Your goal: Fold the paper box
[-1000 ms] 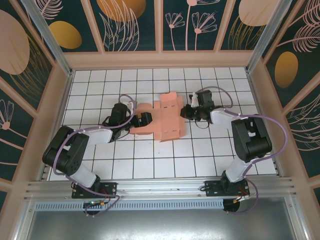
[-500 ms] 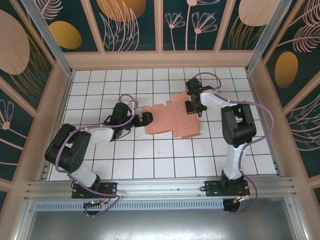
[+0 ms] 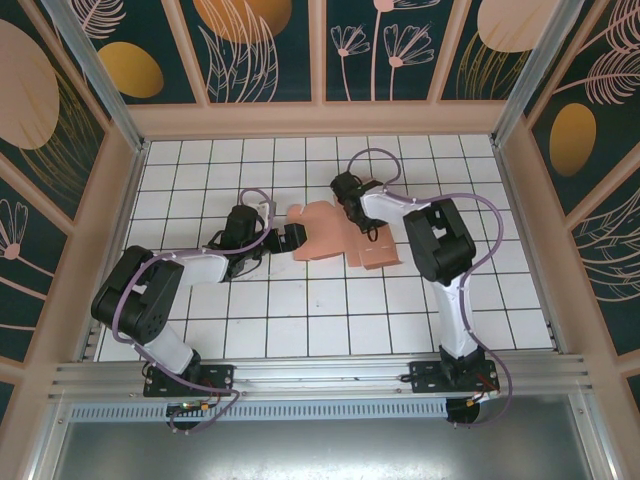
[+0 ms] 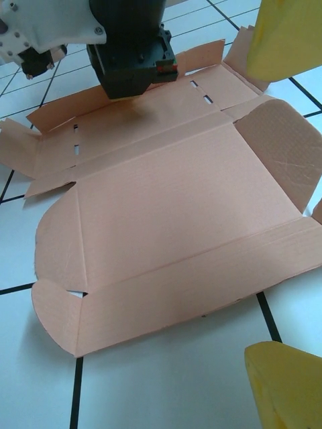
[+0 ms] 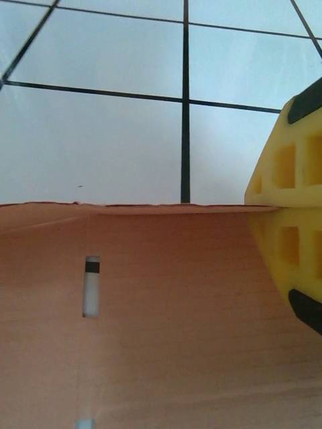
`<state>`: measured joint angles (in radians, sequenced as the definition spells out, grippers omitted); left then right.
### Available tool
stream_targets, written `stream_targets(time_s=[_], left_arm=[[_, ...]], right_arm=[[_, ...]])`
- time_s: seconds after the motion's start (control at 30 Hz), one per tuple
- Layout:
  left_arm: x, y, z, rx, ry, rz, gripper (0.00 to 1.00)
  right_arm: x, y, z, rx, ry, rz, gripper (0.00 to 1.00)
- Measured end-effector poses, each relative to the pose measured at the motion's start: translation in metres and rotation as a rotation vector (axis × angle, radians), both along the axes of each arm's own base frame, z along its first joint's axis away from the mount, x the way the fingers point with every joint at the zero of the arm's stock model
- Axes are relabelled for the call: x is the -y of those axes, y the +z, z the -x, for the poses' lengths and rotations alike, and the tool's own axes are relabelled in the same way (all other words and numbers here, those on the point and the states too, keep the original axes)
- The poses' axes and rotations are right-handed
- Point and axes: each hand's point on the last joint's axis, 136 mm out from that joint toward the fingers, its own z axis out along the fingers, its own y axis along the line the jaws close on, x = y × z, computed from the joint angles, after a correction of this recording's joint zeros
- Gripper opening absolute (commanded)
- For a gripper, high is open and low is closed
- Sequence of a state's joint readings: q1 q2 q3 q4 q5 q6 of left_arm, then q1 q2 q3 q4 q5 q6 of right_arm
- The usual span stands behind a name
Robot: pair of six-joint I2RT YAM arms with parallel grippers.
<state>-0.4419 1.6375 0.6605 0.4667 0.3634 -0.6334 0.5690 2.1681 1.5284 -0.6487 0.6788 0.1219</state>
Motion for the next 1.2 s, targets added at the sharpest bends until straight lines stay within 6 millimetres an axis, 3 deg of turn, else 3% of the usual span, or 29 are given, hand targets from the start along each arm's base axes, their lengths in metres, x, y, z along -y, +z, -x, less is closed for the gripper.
stream_targets(time_s=[0.2,0.37,0.47,0.53,0.77,0.9,1.03,1.1,1.2], left_arm=[[-0.001,0.0,-0.001,0.001,0.005,-0.003,0.99],[0.001,0.0,0.0,0.001,0.0,-0.002,0.99],[0.004,0.0,-0.002,-0.002,-0.003,0.002,0.99],[0.008,0.002,-0.006,0.002,-0.008,0.007,0.99],[0.038,0.013,-0.018,0.028,-0.063,0.03,0.99],[0.043,0.004,-0.019,0.008,-0.075,0.027,0.99],[0.044,0.0,-0.02,-0.004,-0.078,0.023,0.99],[0.045,0.002,-0.021,0.0,-0.081,0.026,0.99],[0.046,0.003,-0.022,0.001,-0.081,0.027,0.99]], right_arm=[[-0.008,0.0,-0.003,0.034,0.006,-0.017,0.01],[-0.014,0.009,0.0,0.035,0.003,-0.244,0.37],[-0.016,0.021,0.0,0.046,0.004,-0.416,0.5],[-0.017,0.03,-0.002,0.06,0.004,-0.53,0.52],[-0.01,0.033,0.004,0.042,-0.009,-0.812,0.53],[0.0,0.026,0.01,0.03,-0.043,-0.876,0.53],[-0.002,0.018,0.02,0.0,-0.042,-0.909,0.52],[-0.003,0.012,0.026,-0.016,-0.041,-0.915,0.46],[-0.002,0.005,0.032,-0.033,-0.049,-0.914,0.22]])
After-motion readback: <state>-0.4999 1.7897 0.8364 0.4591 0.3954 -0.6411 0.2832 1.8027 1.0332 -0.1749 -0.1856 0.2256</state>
